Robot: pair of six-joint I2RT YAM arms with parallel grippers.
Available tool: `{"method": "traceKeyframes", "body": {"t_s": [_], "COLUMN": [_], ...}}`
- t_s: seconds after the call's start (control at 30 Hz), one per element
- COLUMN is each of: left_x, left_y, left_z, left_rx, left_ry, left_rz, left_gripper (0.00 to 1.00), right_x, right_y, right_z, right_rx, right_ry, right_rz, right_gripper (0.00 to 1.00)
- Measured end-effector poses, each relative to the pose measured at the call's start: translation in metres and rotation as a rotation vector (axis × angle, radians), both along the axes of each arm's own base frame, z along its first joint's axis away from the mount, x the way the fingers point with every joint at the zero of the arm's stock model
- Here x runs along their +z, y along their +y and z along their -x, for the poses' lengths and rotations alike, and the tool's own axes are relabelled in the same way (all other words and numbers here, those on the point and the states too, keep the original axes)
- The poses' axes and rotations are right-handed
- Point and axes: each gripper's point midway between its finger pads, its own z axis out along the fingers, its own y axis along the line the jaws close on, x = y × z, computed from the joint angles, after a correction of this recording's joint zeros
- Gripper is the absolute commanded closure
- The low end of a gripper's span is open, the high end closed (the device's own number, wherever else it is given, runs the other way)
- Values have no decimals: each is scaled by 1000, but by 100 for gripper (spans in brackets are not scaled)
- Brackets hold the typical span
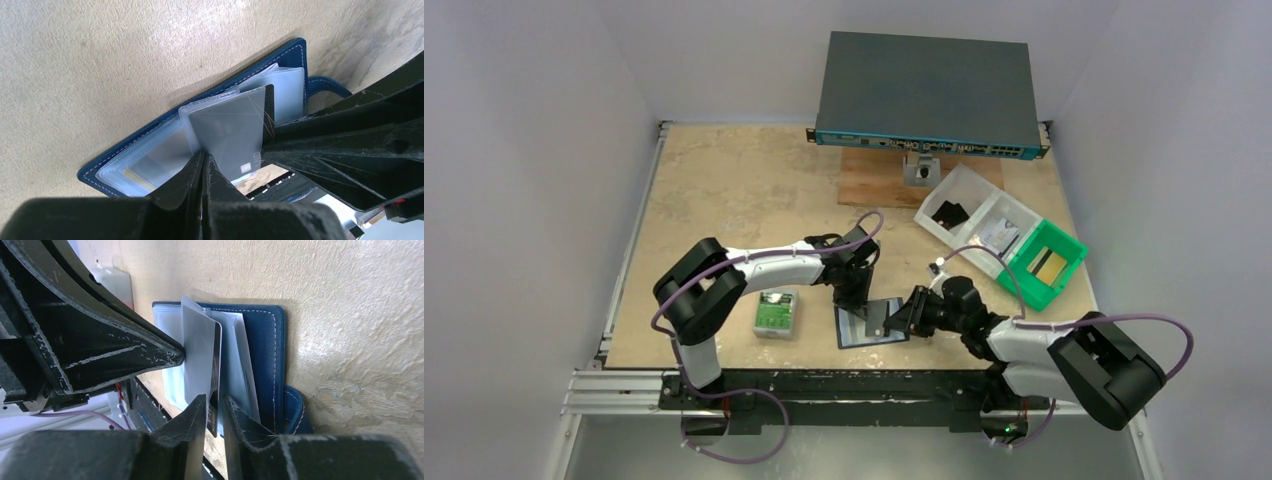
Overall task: Take the credit cards out of the card holder
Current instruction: Remove the credit card from the card holder.
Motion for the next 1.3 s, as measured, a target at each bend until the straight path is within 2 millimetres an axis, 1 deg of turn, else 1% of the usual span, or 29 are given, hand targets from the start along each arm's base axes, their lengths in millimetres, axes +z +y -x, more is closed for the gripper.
{"method": "traceKeyframes", "body": {"t_s": [0.17,0.23,0.47,0.8,1.3], "left_x": [0,-1,-1,-2,-1], "left_y": [-1,-1,1,2,2], "left_z": [0,0,-1,-1,-1], "left_rx": [12,14,26,44,44], "left_ry": [5,5,4,9,9], "left_rz": [3,2,-7,-10,-10], "left_gripper": [100,100,100,100,100], "right_x": [-3,-2,9,8,15], "right_y": [0,0,-1,-9,-21], "right_z": [4,5,4,6,7], "right_rx": [2,-1,-8,-31,-71], "right_ry": [18,19,-18,-20,-24], "right_rz": [-11,-16,-41,-9,41], "right_gripper": [97,100,100,100,100]}}
